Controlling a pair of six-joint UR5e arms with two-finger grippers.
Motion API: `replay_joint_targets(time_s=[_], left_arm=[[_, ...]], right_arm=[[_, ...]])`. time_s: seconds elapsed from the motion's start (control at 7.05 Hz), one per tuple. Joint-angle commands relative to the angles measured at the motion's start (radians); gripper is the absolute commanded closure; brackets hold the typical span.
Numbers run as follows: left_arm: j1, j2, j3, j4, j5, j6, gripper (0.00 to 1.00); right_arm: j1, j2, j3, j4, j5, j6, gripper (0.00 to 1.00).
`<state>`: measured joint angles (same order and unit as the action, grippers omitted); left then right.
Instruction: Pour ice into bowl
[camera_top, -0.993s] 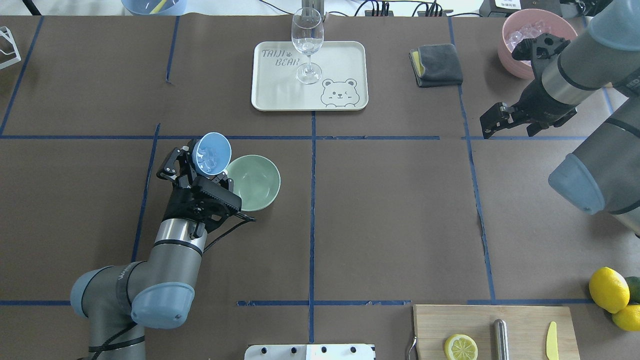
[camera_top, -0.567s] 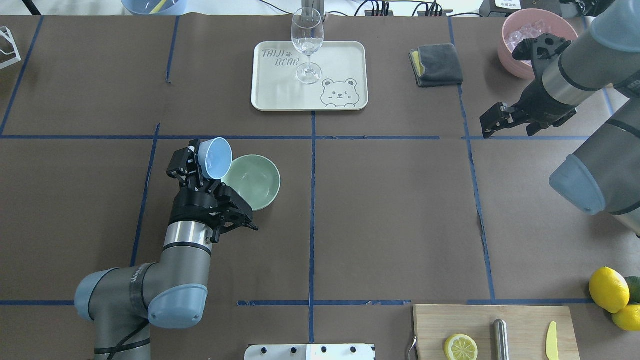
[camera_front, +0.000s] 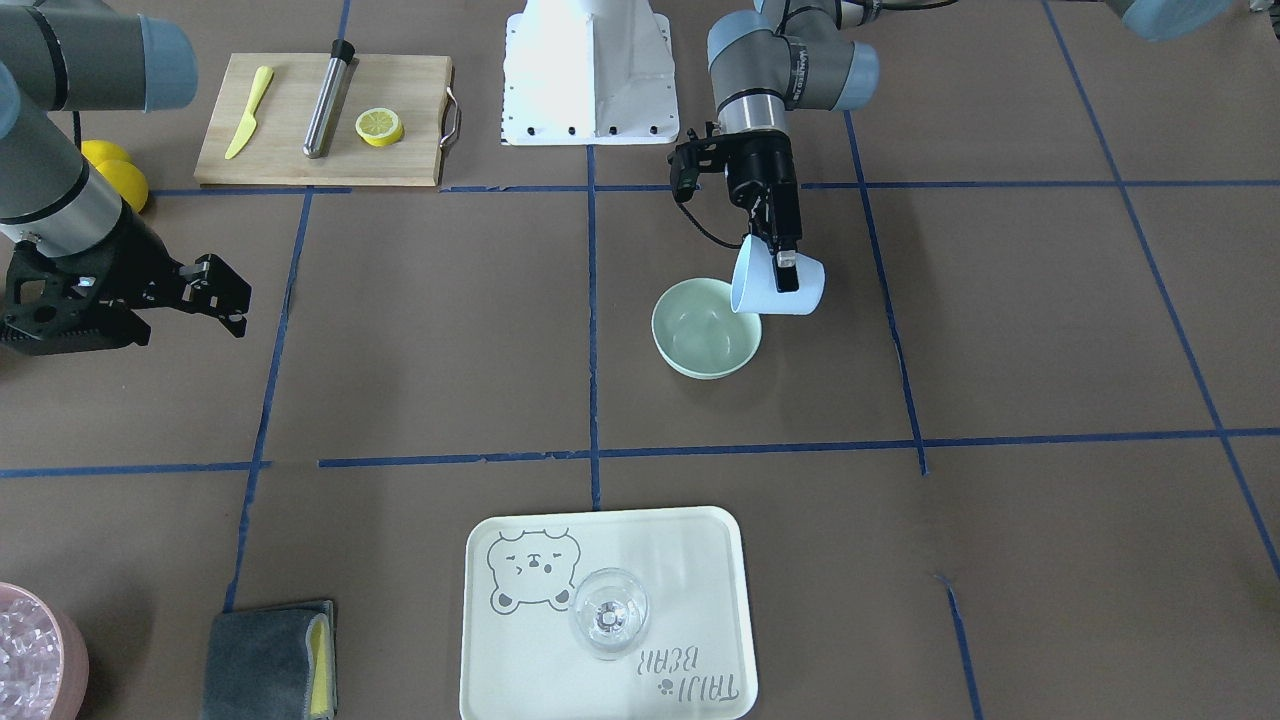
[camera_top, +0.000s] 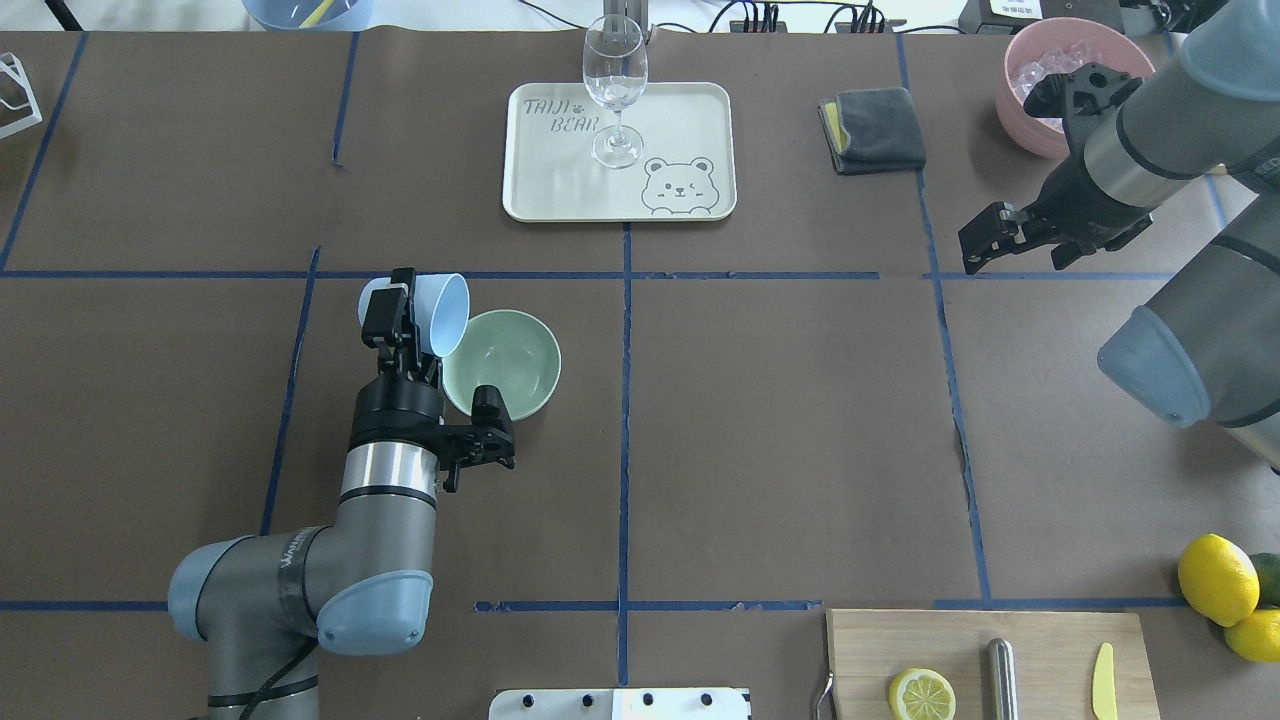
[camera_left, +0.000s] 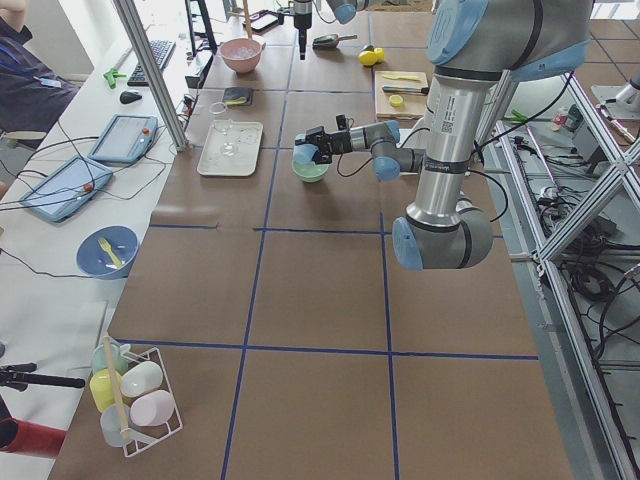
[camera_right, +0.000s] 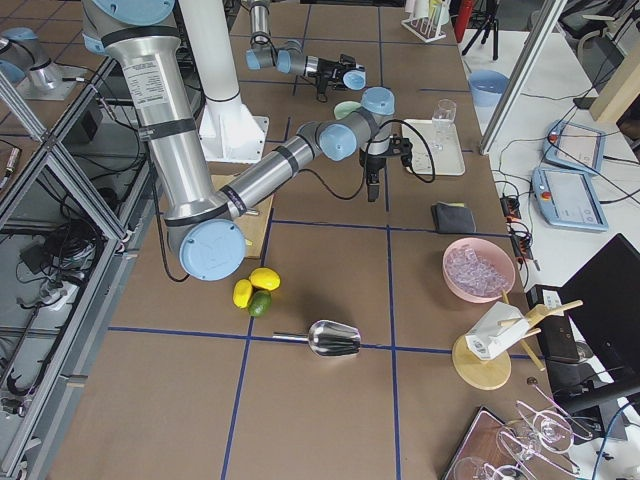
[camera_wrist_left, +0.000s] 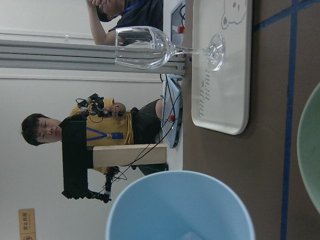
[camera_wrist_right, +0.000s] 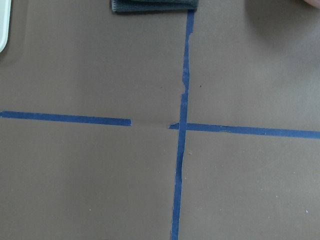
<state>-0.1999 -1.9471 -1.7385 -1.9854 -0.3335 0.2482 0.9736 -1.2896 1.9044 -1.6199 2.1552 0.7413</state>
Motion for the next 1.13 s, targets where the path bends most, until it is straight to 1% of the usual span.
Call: replay_joint_targets(time_s=[0.0, 0.14, 0.28, 0.43, 0.71, 0.99], left_arm=[[0.0, -0.023, 0.033, 0.002, 0.031, 0.118, 1.0], [0.0, -0.023, 0.039, 0.002, 0.065, 0.185, 1.0], [-0.001, -0.018, 0.043, 0.002, 0.07, 0.231, 1.0], [-0.001, -0.015, 0.047, 0.002, 0.094, 0.277, 1.0], [-0.001, -0.012, 0.076, 0.004, 0.117, 0.295, 1.0], [-0.003, -0.006, 0.077, 0.004, 0.129, 0.295, 1.0]], right_arm=[[0.0, 0.001, -0.001, 0.0, 0.0, 0.001, 0.0], [0.0, 0.001, -0.001, 0.0, 0.002, 0.001, 0.0], [0.002, 0.001, -0.001, 0.0, 0.003, 0.001, 0.0], [0.002, 0.001, -0.001, 0.0, 0.005, 0.001, 0.0], [0.004, 0.001, -0.001, 0.0, 0.006, 0.003, 0.0], [0.005, 0.001, -0.001, 0.0, 0.009, 0.003, 0.0]])
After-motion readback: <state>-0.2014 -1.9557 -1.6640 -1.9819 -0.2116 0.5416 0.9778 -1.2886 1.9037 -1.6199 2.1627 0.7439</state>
